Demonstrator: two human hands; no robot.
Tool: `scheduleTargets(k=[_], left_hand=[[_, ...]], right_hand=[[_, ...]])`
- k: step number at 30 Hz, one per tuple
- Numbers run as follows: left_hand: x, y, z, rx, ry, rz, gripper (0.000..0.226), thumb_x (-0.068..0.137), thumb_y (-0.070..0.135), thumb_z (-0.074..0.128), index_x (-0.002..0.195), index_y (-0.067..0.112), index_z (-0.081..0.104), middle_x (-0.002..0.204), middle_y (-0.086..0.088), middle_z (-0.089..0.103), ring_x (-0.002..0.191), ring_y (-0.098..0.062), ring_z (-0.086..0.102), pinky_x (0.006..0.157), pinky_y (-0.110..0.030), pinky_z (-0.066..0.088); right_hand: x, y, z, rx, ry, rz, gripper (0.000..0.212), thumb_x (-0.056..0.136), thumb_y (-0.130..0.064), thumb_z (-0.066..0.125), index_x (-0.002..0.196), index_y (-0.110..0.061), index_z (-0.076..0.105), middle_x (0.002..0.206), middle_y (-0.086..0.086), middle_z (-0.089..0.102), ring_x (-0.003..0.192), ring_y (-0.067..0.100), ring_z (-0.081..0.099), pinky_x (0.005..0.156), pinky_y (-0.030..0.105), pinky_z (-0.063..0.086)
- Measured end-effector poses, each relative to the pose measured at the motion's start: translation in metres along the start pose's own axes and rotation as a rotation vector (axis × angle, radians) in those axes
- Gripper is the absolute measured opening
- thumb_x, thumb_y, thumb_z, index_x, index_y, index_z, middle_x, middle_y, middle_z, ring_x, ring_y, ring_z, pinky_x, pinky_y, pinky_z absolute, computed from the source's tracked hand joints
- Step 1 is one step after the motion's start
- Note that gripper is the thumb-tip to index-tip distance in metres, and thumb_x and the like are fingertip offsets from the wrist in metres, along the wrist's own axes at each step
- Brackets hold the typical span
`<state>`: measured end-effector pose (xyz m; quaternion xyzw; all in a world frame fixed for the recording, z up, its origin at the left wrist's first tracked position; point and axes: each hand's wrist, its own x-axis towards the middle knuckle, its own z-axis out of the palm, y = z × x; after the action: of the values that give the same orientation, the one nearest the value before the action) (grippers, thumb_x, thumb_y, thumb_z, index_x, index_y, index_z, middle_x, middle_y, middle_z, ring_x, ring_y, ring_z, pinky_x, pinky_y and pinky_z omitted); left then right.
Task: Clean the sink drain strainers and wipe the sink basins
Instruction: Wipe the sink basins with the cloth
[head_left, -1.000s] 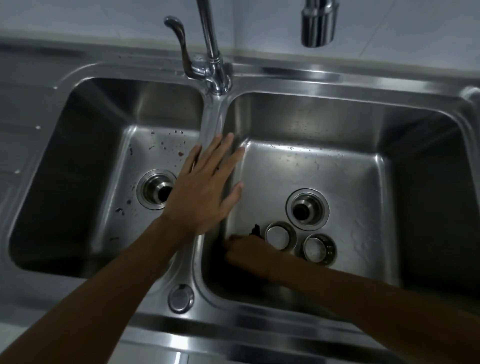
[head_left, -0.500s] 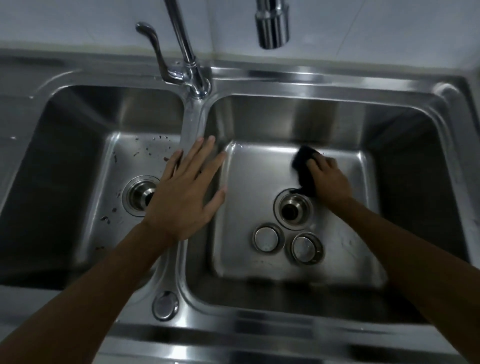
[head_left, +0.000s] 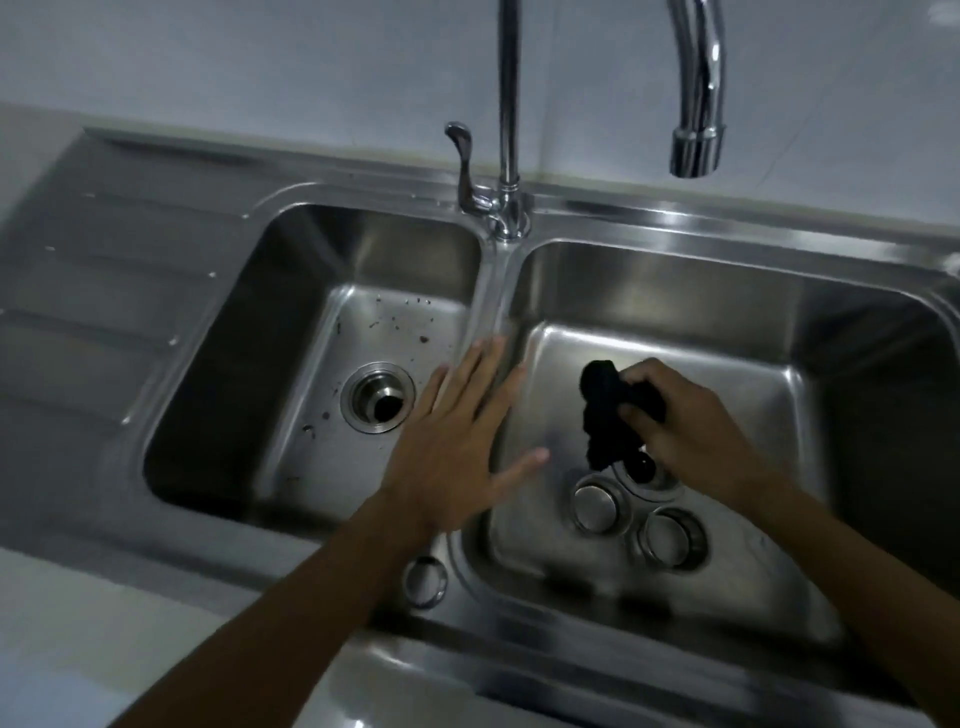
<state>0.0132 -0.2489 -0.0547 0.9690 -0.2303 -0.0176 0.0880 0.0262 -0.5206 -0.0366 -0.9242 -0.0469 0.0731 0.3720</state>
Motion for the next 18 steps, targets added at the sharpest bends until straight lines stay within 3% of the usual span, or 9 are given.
scheduleTargets(k=[3, 6, 9, 12, 14, 16, 18], left_hand=[[-0.053, -0.019, -0.007, -0.019, 0.023, -0.073, 0.089, 0.100, 0.076, 0.028, 0.166, 0.020, 0.010, 0.175, -0.008, 0.001, 0.162, -0.022, -0.002, 0.128, -0.057, 0.017], [-0.097, -0.072, -0.027, -0.002, 0.021, -0.191, 0.088, 0.099, 0.077, 0.032, 0.166, 0.023, 0.011, 0.175, -0.003, 0.002, 0.162, -0.018, -0.002, 0.129, -0.053, 0.014], [-0.122, -0.131, -0.052, 0.061, 0.007, -0.278, 0.088, 0.098, 0.078, 0.024, 0.166, 0.023, 0.014, 0.175, -0.003, 0.001, 0.161, -0.017, -0.002, 0.130, -0.050, 0.009], [-0.131, -0.187, -0.070, 0.128, -0.003, -0.357, 0.084, 0.100, 0.075, 0.019, 0.165, 0.021, 0.020, 0.174, -0.005, 0.007, 0.161, -0.021, 0.004, 0.130, -0.052, 0.012], [-0.130, -0.222, -0.072, 0.162, 0.010, -0.389, 0.081, 0.102, 0.071, 0.021, 0.164, 0.020, 0.022, 0.174, -0.006, 0.013, 0.161, -0.024, 0.010, 0.129, -0.052, 0.015], [-0.124, -0.251, -0.068, 0.198, 0.012, -0.348, 0.078, 0.104, 0.069, 0.021, 0.163, 0.019, 0.027, 0.173, -0.006, 0.017, 0.160, -0.025, 0.014, 0.127, -0.053, 0.019], [-0.111, -0.270, -0.063, 0.228, 0.030, -0.257, 0.076, 0.105, 0.067, 0.020, 0.162, 0.018, 0.030, 0.173, -0.006, 0.016, 0.161, -0.025, 0.013, 0.127, -0.054, 0.021]], right_hand=[[-0.001, -0.073, 0.017, 0.042, 0.017, -0.245, 0.026, 0.089, 0.001, 0.067, 0.109, -0.014, 0.061, 0.102, -0.003, 0.062, 0.084, 0.005, 0.055, 0.075, 0.004, 0.039], [0.006, -0.133, 0.039, 0.047, -0.049, -0.371, 0.029, 0.088, -0.005, 0.068, 0.111, -0.020, 0.060, 0.103, -0.011, 0.058, 0.087, 0.002, 0.055, 0.077, 0.006, 0.040], [0.015, -0.177, 0.077, 0.037, -0.188, -0.451, 0.034, 0.087, -0.006, 0.070, 0.116, -0.022, 0.060, 0.111, -0.007, 0.058, 0.096, 0.008, 0.058, 0.082, 0.018, 0.047], [0.018, -0.207, 0.130, 0.049, -0.367, -0.459, 0.033, 0.089, -0.012, 0.070, 0.118, -0.025, 0.061, 0.119, -0.006, 0.060, 0.104, 0.008, 0.059, 0.087, 0.024, 0.051], [0.018, -0.217, 0.172, 0.069, -0.509, -0.440, 0.028, 0.090, -0.019, 0.068, 0.115, -0.030, 0.061, 0.116, -0.010, 0.062, 0.104, 0.003, 0.059, 0.086, 0.020, 0.050], [0.023, -0.225, 0.213, 0.115, -0.577, -0.386, 0.024, 0.089, -0.019, 0.067, 0.110, -0.032, 0.065, 0.107, -0.013, 0.063, 0.096, -0.003, 0.059, 0.080, 0.011, 0.045], [0.037, -0.235, 0.249, 0.177, -0.572, -0.286, 0.019, 0.089, -0.020, 0.067, 0.106, -0.027, 0.069, 0.103, -0.010, 0.068, 0.092, -0.001, 0.061, 0.078, 0.011, 0.047]])
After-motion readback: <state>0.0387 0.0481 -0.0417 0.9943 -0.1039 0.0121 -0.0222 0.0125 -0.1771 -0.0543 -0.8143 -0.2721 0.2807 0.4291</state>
